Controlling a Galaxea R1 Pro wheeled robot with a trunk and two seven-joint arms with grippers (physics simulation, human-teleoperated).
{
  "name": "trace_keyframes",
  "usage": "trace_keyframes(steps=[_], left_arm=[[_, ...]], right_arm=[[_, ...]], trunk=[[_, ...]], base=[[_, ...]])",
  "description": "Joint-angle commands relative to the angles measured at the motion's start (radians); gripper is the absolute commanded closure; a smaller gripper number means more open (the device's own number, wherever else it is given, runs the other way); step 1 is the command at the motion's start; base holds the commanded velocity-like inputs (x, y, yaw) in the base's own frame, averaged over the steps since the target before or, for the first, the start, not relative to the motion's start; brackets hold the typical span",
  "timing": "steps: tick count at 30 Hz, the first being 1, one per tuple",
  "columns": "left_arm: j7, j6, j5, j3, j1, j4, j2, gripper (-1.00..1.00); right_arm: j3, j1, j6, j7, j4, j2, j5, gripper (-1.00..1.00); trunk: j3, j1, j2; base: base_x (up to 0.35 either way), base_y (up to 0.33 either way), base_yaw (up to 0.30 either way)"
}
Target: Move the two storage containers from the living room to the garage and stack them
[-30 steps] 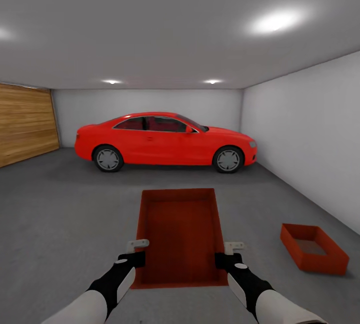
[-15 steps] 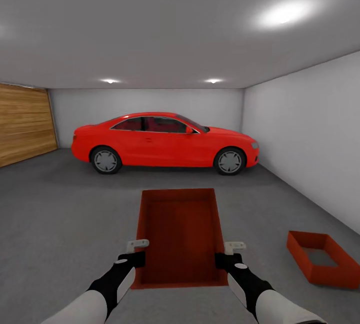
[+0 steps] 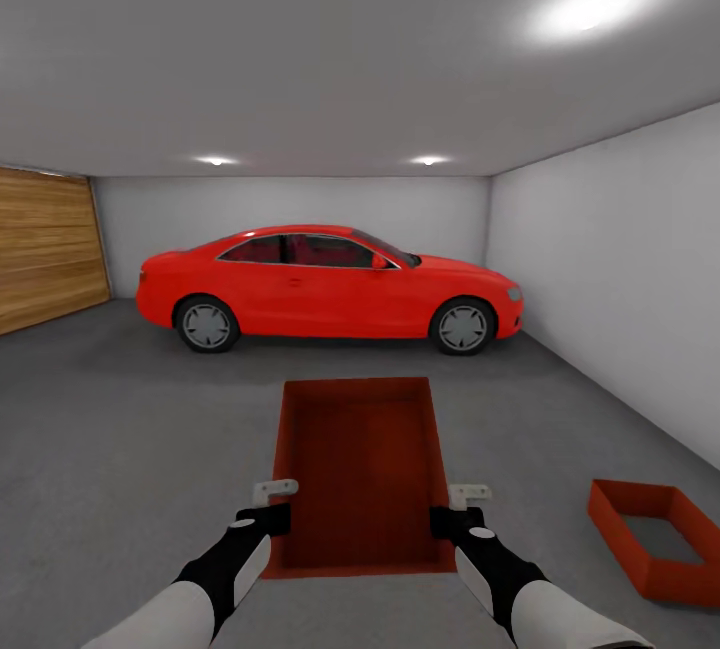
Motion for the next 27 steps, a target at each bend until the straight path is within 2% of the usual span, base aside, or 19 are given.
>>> trace_keyframes(steps=[1,10,27], left_arm=[[0.027,-0.027,-0.012,0.017,0.000,-0.016,0.033,1.00],[0.027,-0.027,-0.012,0.017,0.000,-0.016,0.033,1.00],[0.027,-0.027,-0.012,0.017,0.000,-0.016,0.033,1.00]], right_arm=[[-0.003,0.000,-0.004,-0.009,0.003,-0.001,-0.009,1.00],[-0.003,0.000,-0.004,-0.009,0.004,-0.001,-0.009,1.00],[-0.003,0.000,-0.004,-0.009,0.004,-0.001,-0.009,1.00]], trunk=[[-0.001,0.001,-0.001],[-0.001,0.001,-0.001],[0.005,0.001,-0.001]], base=[[0.322,0.000,0.000],[0.322,0.000,-0.031],[0.321,0.000,-0.235]])
